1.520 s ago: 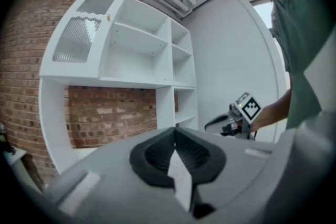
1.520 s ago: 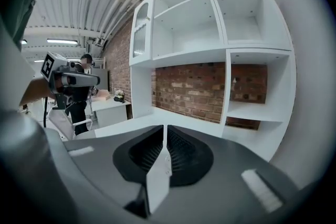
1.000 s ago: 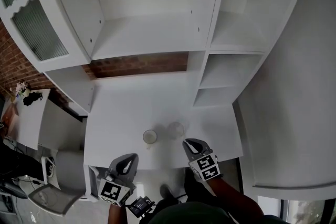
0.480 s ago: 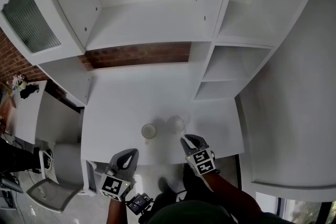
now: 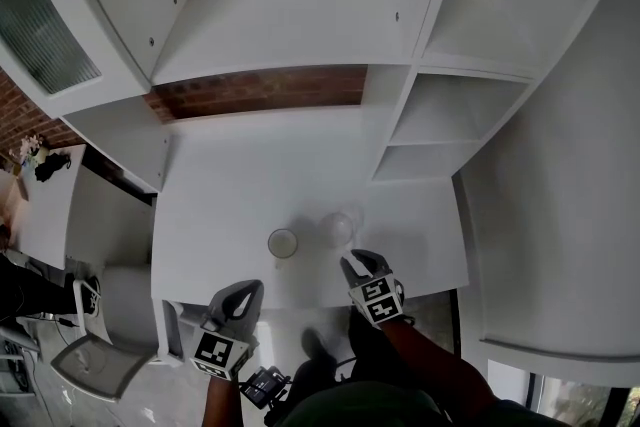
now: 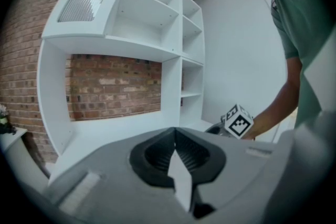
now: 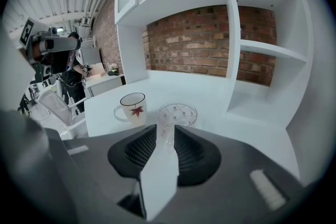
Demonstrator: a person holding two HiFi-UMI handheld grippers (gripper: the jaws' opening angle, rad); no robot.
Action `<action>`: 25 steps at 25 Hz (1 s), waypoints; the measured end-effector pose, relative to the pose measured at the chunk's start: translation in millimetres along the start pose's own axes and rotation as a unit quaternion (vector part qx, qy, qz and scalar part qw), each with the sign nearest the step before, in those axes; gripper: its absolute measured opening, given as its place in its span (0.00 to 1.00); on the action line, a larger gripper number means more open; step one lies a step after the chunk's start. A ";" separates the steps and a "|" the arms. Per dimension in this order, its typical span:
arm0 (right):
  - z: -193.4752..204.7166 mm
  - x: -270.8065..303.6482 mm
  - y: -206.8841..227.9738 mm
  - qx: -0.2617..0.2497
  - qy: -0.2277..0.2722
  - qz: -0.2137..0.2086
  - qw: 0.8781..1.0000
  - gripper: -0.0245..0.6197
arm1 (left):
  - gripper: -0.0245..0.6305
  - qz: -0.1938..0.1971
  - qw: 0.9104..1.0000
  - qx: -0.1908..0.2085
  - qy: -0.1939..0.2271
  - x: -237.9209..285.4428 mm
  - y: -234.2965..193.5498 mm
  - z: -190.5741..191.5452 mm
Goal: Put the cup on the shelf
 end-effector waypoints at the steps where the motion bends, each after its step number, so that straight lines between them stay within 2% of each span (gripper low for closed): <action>1: 1.5 3.5 0.7 0.002 -0.003 0.000 1.000 0.21 | 0.04 0.000 1.000 0.000 -0.002 1.4 -0.3 1.6; 15: 25.9 46.7 6.2 0.013 -0.035 0.011 0.999 0.25 | 0.04 0.001 1.000 -0.007 -0.022 20.7 -1.7 26.3; 25: 26.2 56.9 8.1 0.018 -0.033 0.026 0.999 0.23 | 0.04 0.001 0.999 -0.018 -0.040 36.9 -2.9 53.9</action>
Point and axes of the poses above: the fingertips, and each gripper's own axes: x forward along the fingers, y to its right, z out of its underside, the point moved 5 cm from there along -x, backward along the fingers, and after that the axes turned 9 degrees about -y, right-handed, at the moved point
